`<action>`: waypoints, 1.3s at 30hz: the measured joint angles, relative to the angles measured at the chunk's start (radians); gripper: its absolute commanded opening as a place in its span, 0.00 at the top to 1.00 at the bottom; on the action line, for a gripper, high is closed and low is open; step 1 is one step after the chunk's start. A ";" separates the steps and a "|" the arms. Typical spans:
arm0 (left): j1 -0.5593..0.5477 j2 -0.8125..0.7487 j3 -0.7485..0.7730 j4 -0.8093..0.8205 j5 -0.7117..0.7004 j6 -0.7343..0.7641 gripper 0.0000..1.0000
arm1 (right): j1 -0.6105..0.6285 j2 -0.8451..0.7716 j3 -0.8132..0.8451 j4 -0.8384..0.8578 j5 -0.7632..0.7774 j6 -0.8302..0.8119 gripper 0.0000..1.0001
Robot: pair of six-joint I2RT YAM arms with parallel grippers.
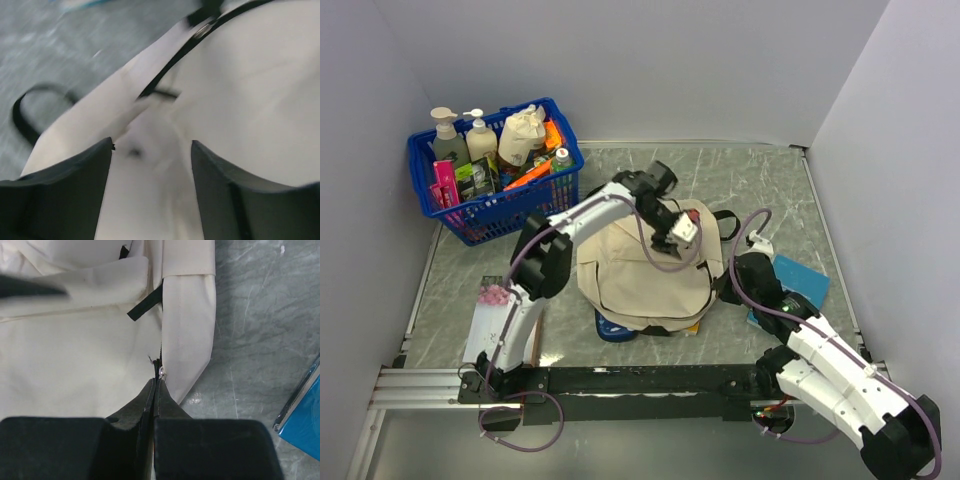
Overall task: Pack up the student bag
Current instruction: Unzip the student bag at the center of the board.
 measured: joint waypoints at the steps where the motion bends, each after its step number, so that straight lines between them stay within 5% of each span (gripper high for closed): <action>1: -0.025 0.002 0.000 -0.028 0.003 0.040 0.28 | 0.000 -0.005 0.000 0.003 0.000 0.003 1.00; 16: -0.144 0.135 0.130 -0.103 0.071 0.157 0.33 | 0.000 -0.031 0.000 0.060 -0.038 -0.010 1.00; 22: -0.166 0.171 0.134 -0.046 0.050 0.131 0.72 | 0.000 -0.032 0.000 0.081 -0.051 -0.029 1.00; 24: -0.172 0.174 0.134 -0.012 0.040 0.112 0.99 | 0.000 -0.033 0.000 0.081 -0.053 -0.032 1.00; 39: -0.154 0.180 0.132 0.293 -0.209 -0.138 0.99 | 0.000 -0.151 -0.001 -0.006 -0.005 -0.023 1.00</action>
